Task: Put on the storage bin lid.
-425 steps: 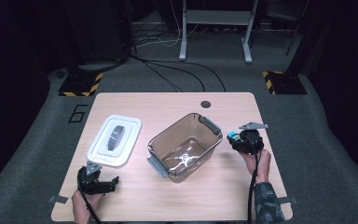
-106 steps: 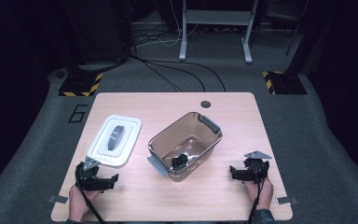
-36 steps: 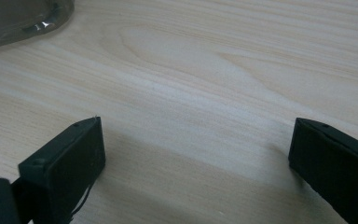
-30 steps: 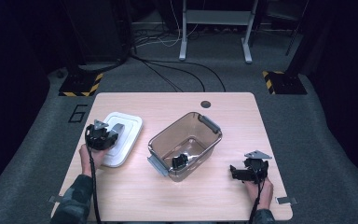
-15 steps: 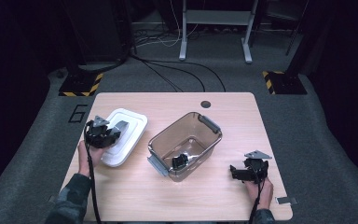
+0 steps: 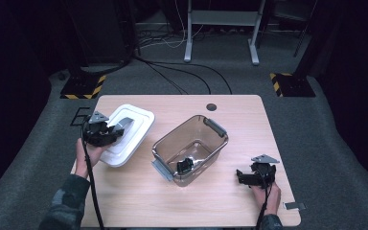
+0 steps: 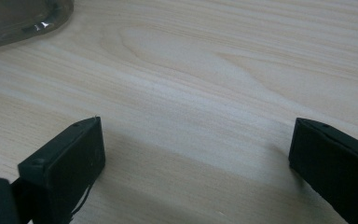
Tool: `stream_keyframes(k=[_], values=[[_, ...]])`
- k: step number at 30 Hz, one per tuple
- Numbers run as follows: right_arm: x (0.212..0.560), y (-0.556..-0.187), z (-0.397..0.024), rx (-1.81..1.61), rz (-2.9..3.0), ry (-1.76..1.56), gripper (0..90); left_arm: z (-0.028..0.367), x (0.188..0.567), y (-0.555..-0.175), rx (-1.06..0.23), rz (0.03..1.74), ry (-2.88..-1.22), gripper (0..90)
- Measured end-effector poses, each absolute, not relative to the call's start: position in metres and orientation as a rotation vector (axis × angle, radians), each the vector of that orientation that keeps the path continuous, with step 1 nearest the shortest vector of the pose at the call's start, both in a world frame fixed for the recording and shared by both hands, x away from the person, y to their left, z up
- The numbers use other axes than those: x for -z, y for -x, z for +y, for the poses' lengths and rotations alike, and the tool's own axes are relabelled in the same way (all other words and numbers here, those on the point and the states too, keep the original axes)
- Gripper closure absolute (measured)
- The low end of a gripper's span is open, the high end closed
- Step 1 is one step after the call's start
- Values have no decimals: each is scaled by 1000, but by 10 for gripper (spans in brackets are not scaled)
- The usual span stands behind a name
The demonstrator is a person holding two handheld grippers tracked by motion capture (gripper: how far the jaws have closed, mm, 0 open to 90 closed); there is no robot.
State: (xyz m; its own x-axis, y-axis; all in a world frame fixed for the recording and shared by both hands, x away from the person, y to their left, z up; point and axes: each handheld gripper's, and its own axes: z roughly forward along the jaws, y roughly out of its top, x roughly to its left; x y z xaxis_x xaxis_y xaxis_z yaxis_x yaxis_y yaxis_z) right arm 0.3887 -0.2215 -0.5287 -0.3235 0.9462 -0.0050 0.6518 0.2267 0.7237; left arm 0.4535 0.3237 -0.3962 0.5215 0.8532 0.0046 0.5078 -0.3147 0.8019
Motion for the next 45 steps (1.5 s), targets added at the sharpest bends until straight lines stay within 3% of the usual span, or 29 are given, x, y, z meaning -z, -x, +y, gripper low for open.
stream_keyframes(k=[15,45], values=[[529,-389,-221,-877,2055,-1471,29,303,357,-449,-581,1017,-2002,665],[529,-389,-221,-883,2048,-1479,29,252,329,-447,-567,865,-2034,665]])
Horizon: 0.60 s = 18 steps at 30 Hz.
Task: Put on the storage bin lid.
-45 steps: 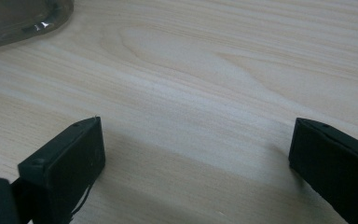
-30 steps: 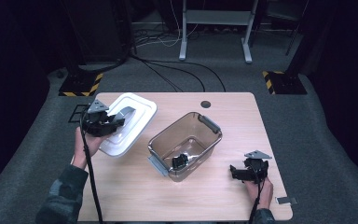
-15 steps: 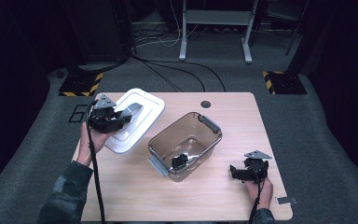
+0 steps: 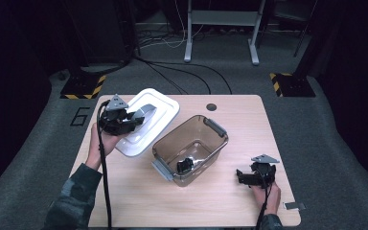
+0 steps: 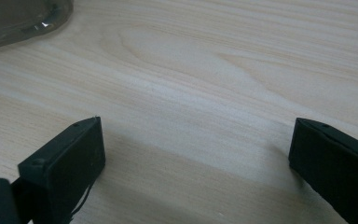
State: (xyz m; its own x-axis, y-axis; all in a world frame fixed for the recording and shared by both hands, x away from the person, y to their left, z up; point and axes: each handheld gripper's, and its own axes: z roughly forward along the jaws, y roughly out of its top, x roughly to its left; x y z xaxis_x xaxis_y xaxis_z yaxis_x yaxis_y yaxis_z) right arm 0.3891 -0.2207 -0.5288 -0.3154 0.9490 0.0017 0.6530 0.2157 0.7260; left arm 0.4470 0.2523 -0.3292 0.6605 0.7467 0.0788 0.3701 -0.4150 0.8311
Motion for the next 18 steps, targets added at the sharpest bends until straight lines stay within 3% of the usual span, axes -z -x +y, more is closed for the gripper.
stream_keyframes(k=[18], values=[[529,-389,-221,-883,2048,-1479,30,211,324,-444,-531,775,-2066,665]])
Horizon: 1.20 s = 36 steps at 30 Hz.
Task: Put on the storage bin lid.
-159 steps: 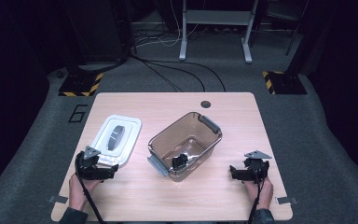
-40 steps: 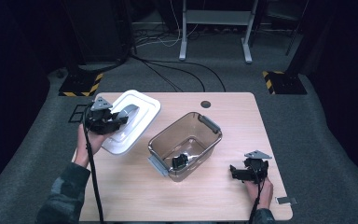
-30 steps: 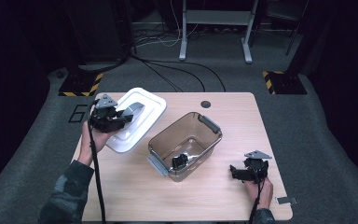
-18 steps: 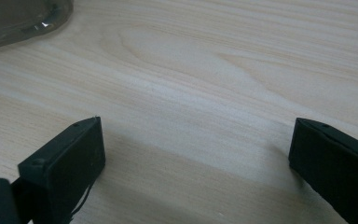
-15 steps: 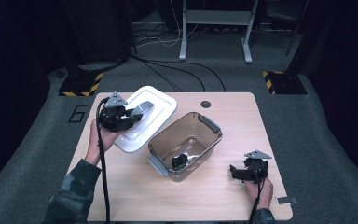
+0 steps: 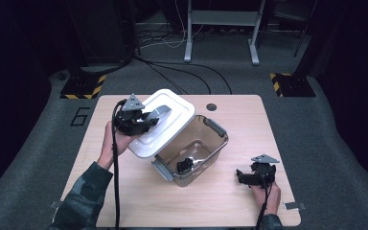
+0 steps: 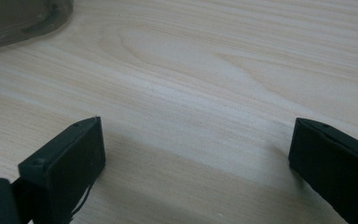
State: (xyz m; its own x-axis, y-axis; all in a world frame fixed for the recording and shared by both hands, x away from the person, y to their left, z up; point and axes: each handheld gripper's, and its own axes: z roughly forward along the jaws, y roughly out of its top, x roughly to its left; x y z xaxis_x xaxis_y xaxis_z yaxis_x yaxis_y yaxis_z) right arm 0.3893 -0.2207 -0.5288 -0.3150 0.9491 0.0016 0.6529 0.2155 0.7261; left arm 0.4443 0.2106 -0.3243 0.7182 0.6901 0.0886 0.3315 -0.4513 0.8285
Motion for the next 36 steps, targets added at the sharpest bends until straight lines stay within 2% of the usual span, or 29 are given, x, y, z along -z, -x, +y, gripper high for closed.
stream_keyframes(k=[36], values=[[529,-389,-221,-884,2043,-1482,30,147,346,-445,-433,695,-2155,665]])
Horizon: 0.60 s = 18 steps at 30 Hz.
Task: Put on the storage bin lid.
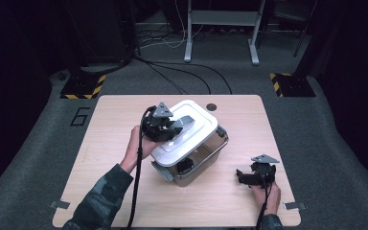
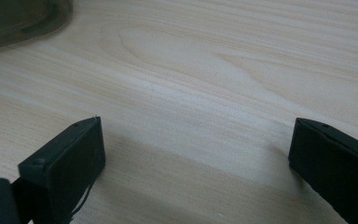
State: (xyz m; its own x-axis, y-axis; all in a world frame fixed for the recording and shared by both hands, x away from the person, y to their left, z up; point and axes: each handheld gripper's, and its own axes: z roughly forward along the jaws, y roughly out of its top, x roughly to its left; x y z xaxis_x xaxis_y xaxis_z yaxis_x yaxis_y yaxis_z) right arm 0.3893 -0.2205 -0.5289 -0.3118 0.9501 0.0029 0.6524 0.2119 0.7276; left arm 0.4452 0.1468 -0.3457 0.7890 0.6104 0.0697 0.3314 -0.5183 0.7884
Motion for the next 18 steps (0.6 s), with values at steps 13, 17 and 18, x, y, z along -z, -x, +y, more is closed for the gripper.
stream_keyframes(k=[13,17,18], values=[[529,-389,-220,-884,2043,-1483,30,125,368,-447,-375,708,-2193,665],[529,-389,-221,-883,2047,-1479,30,117,373,-445,-349,720,-2191,664],[529,-389,-221,-883,2048,-1479,30,117,373,-445,-349,720,-2191,665]])
